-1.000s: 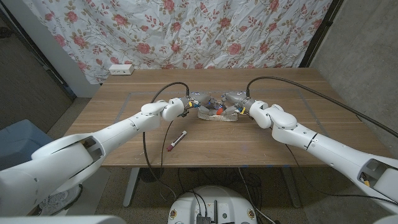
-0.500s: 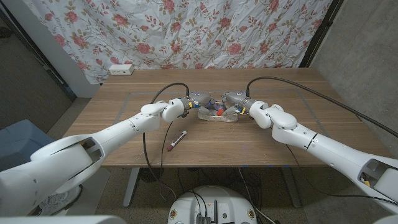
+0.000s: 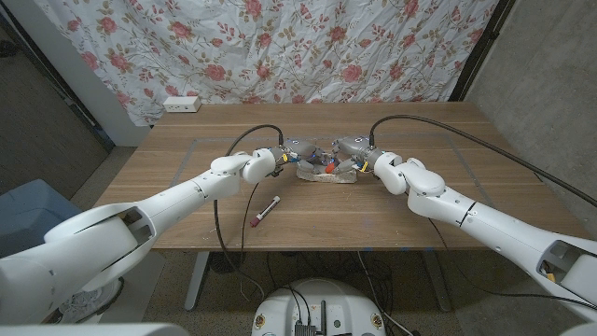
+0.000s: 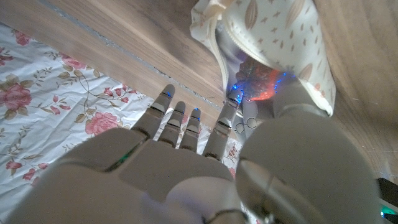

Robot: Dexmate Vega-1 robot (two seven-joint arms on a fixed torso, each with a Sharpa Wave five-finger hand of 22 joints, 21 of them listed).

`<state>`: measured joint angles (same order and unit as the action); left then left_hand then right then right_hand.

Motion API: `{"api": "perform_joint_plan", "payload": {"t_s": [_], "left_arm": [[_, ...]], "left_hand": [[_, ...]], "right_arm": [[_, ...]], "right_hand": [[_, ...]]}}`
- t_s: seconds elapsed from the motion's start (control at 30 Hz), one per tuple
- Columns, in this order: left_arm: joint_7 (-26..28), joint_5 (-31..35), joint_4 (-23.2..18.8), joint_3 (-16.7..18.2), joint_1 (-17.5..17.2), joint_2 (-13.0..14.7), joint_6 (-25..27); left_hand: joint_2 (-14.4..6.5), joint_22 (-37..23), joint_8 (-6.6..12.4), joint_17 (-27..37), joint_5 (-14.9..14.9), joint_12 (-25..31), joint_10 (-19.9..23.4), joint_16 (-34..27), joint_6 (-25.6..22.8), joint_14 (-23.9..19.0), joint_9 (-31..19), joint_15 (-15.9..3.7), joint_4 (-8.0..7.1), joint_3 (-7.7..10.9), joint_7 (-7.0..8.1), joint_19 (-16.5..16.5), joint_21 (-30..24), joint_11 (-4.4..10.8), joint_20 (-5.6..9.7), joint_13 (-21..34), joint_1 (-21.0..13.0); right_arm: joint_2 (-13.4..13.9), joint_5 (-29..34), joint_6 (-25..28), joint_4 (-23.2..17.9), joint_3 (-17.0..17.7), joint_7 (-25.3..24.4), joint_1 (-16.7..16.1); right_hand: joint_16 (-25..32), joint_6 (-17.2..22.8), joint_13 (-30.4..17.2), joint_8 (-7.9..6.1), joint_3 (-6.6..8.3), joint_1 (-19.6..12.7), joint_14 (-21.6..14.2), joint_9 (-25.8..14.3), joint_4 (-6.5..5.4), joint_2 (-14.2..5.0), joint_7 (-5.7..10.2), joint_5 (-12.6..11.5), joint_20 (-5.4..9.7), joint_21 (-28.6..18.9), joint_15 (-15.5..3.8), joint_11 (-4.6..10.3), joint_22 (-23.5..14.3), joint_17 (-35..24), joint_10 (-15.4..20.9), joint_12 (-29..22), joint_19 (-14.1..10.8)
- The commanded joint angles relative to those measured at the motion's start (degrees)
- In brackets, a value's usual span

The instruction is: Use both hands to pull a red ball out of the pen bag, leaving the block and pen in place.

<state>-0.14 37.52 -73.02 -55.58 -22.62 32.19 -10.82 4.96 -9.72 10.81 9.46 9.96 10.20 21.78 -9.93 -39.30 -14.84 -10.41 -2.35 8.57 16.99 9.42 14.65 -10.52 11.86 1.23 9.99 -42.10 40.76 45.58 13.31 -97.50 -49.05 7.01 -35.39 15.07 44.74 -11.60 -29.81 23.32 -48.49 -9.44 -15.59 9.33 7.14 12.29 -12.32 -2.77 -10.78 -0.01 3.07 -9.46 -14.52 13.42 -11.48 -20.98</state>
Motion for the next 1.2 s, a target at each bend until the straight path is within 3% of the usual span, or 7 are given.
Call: {"api": "perform_joint_plan", "payload": {"t_s": [0.03,1.2], "left_arm": [[0.2,0.2,0.1,0.1,0.1,0.1,-0.4],[0.1,0.6,-2.4,1.0,-0.5,0.9,0.6]], "left_hand": [[-0.7,-0.2,0.23,0.1,0.3,0.5,0.2,-0.3,-0.3,0.1,0.0,-5.40,0.32,0.29,0.00,-0.1,-0.4,-0.04,0.10,0.1,-0.2],[-1.9,-0.2,0.37,0.1,0.4,0.4,0.2,-0.3,-0.6,0.2,-0.1,-5.20,0.43,0.75,-0.13,-0.3,-0.4,-0.29,-0.06,0.1,-0.9]], "right_arm": [[0.4,0.3,-0.2,-1.4,0.8,-1.0,-0.4],[2.6,-0.1,1.9,-8.3,5.5,0.2,-1.9]], "right_hand": [[0.3,1.0,-0.2,-0.73,-0.36,-0.6,0.0,-0.1,-0.05,-0.29,0.03,-0.2,0.41,-0.3,-0.08,-0.16,-0.2,-0.2,0.6,-0.5,-0.5],[0.4,1.0,-0.2,-1.19,-0.82,-0.5,0.0,-0.3,-0.31,-0.36,0.17,-0.2,0.21,-0.1,0.01,-0.15,-0.2,-0.5,1.0,-0.4,-0.4]]}}
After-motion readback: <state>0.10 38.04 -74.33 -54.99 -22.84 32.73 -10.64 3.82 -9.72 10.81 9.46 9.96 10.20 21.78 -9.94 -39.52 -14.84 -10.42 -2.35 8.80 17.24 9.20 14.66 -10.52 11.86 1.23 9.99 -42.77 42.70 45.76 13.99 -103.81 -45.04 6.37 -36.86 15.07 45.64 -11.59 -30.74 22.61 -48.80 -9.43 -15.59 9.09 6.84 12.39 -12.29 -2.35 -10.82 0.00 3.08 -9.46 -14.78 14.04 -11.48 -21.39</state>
